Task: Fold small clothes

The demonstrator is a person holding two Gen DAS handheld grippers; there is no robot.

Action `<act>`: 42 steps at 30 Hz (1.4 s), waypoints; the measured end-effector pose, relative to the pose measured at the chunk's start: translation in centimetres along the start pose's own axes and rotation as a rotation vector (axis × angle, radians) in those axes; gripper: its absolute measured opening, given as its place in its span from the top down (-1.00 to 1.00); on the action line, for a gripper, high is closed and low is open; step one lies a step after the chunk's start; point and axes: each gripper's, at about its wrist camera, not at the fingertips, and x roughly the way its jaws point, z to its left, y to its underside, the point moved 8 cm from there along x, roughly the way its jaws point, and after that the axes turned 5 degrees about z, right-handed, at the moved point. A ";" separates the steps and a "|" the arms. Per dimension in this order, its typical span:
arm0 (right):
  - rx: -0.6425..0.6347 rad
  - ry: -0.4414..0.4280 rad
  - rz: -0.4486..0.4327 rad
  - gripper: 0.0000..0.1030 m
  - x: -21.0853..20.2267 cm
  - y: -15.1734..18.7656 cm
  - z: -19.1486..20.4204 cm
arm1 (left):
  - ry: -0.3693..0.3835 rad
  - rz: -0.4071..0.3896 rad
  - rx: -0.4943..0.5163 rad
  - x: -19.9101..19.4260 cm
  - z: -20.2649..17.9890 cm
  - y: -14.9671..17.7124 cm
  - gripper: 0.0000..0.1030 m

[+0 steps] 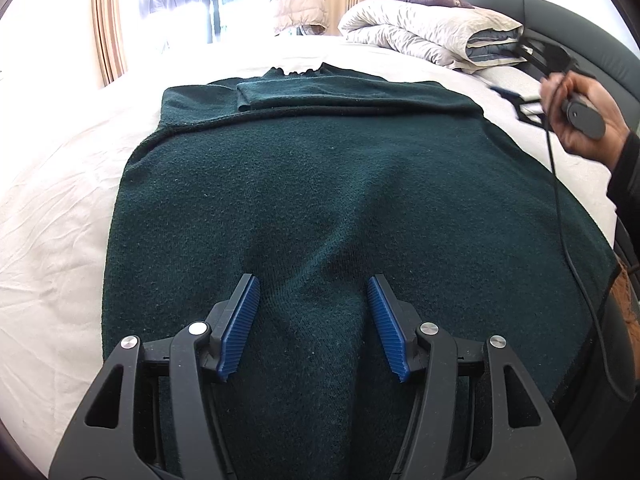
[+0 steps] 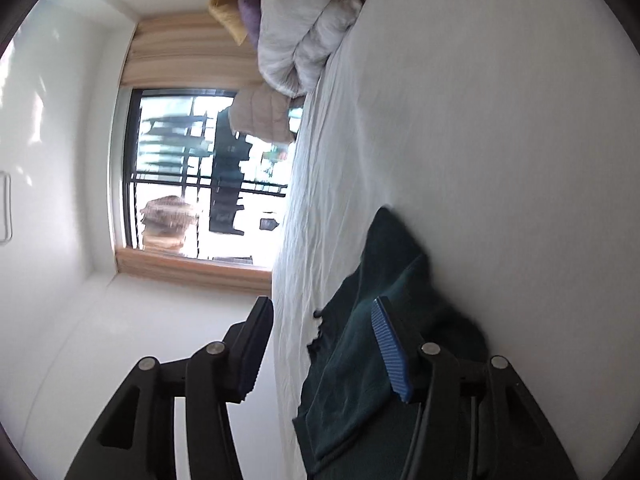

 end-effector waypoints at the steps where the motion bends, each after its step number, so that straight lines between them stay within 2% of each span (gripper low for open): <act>1: -0.025 -0.004 0.032 -0.08 1.1 0.5 0.4 | 0.000 0.000 0.001 0.0 0.0 0.0 -0.08; 4: 0.018 0.024 0.159 -0.08 4.8 1.6 -1.6 | 0.000 0.002 0.006 -0.1 -0.1 0.0 -0.09; 5: 0.043 0.063 0.181 -0.08 5.6 1.7 -3.1 | -0.008 0.001 0.016 -0.1 -0.1 0.0 -0.09; 7: 0.025 0.161 0.153 0.35 5.9 0.4 -5.5 | -0.026 -0.003 0.035 -0.1 -0.3 0.1 -0.10; 8: 0.018 0.188 0.139 0.83 5.6 -0.6 -6.5 | -0.030 -0.003 0.040 -0.1 -0.3 0.1 -0.10; 9: 0.032 0.192 0.127 1.00 5.3 -1.6 -7.3 | -0.030 -0.002 0.041 -0.1 -0.3 0.2 -0.11; 10: 0.037 0.178 0.105 1.00 4.8 -2.4 -7.6 | -0.028 -0.001 0.040 -0.2 -0.2 0.3 -0.12; 12: -0.054 0.273 0.001 1.00 2.8 -4.6 -7.0 | -0.023 0.004 0.038 -0.3 0.1 0.4 -0.14; 14: -0.073 0.339 -0.088 0.50 0.2 -6.0 -6.5 | -0.017 0.011 0.032 -0.4 0.4 0.5 -0.14; 15: -0.051 0.313 -0.105 0.35 -0.6 -6.2 -6.1 | -0.013 0.013 0.028 -0.5 0.5 0.5 -0.14; 18: -0.133 0.252 -0.031 0.34 0.2 -4.3 -2.8 | -0.008 0.013 0.019 -0.6 0.6 0.7 -0.14; 21: -0.190 0.188 0.101 0.32 4.7 -1.1 0.0 | -0.014 0.025 0.011 -0.6 0.6 0.5 -0.15; 23: -0.174 0.171 0.169 0.27 7.9 0.3 0.1 | -0.015 0.021 0.014 -0.6 0.4 0.7 -0.15; 24: -0.154 0.190 0.187 0.23 9.4 0.4 -0.6 | -0.012 0.021 0.011 -0.6 0.5 0.7 -0.15; 26: -0.092 0.245 0.156 0.31 10.7 -0.5 -2.9 | -0.003 0.023 0.008 -0.6 0.6 0.6 -0.15; 27: -0.059 0.238 0.133 0.53 10.7 -0.8 -3.6 | 0.000 0.022 0.007 -0.7 0.6 0.7 -0.15; 29: -0.038 0.249 0.106 0.59 10.9 -0.6 -3.9 | 0.007 0.011 0.005 -0.7 0.7 0.8 -0.16; 30: -0.070 0.272 0.126 0.50 11.7 0.2 -3.3 | 0.009 0.006 0.003 -0.7 0.8 0.9 -0.16; 31: -0.116 0.292 0.146 0.25 12.3 1.1 -2.8 | 0.010 0.001 0.001 -0.7 0.8 0.9 -0.18; 32: -0.172 0.311 0.143 0.10 13.0 1.8 -2.0 | 0.011 -0.005 0.001 -0.6 0.8 0.9 -0.19; 34: -0.247 0.322 0.121 -0.50 14.2 2.9 -0.5 | 0.013 -0.011 0.000 -0.6 0.8 0.9 -0.19; 37: -0.323 0.334 0.206 -0.68 16.9 5.6 1.5 | 0.029 -0.014 -0.008 -0.6 0.8 0.9 -0.19; 38: -0.340 0.291 0.227 -0.68 17.0 6.2 2.5 | 0.032 -0.015 -0.009 -0.6 0.9 0.9 -0.19; 39: -0.326 0.213 0.238 -0.63 16.8 6.5 3.6 | 0.033 -0.017 -0.009 -0.6 0.8 0.9 -0.19; 40: -0.299 0.155 0.225 -0.52 16.4 6.2 4.3 | 0.034 -0.018 -0.009 -0.6 0.8 0.9 -0.19; 42: -0.305 0.180 0.133 -0.52 14.8 4.3 5.1 | 0.040 -0.022 -0.011 -0.6 0.8 0.8 -0.19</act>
